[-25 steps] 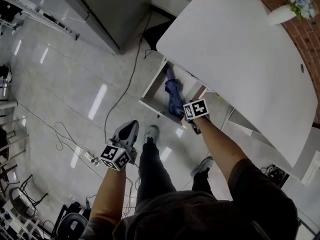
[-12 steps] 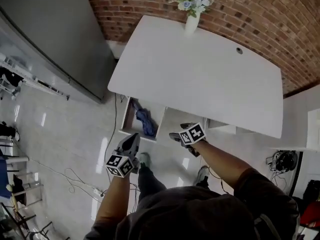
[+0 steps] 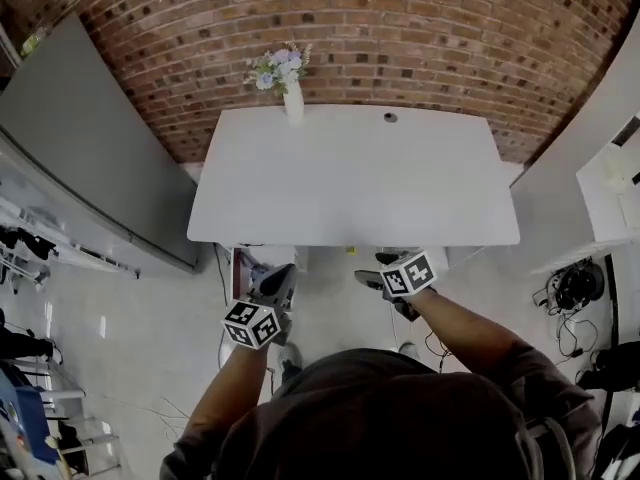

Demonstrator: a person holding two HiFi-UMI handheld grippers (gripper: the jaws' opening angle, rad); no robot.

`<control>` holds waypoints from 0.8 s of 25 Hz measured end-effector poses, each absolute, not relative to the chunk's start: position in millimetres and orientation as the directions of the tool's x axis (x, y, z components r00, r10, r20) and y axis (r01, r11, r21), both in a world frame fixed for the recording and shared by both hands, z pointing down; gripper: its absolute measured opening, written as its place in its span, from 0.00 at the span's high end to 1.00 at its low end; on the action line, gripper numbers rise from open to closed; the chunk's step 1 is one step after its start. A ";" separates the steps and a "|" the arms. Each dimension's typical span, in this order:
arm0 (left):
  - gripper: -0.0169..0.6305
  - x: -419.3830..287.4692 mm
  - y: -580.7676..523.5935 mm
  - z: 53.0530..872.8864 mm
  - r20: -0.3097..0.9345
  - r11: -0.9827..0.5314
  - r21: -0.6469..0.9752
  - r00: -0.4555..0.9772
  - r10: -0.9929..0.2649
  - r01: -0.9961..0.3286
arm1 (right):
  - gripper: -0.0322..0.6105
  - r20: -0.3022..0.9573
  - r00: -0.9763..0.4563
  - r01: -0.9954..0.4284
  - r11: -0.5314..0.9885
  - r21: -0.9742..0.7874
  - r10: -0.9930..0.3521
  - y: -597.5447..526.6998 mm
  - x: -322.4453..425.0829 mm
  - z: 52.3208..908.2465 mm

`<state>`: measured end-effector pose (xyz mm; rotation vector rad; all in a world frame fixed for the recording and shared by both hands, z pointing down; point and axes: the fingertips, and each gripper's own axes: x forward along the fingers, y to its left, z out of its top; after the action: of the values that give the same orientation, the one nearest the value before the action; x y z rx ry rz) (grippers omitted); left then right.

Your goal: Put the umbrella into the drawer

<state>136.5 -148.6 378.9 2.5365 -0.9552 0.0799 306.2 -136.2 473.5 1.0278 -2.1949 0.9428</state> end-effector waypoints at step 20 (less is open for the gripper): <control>0.97 246.2 -132.9 221.5 0.059 -0.849 0.198 0.871 -0.489 -0.490 | 0.96 0.196 -0.498 -0.867 0.483 -0.122 -0.845 -94.7 460.5 257.3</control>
<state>246.2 -132.9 221.5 2.8357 -0.7504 0.0088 460.5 -94.7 257.3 1.5117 -2.6098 0.3112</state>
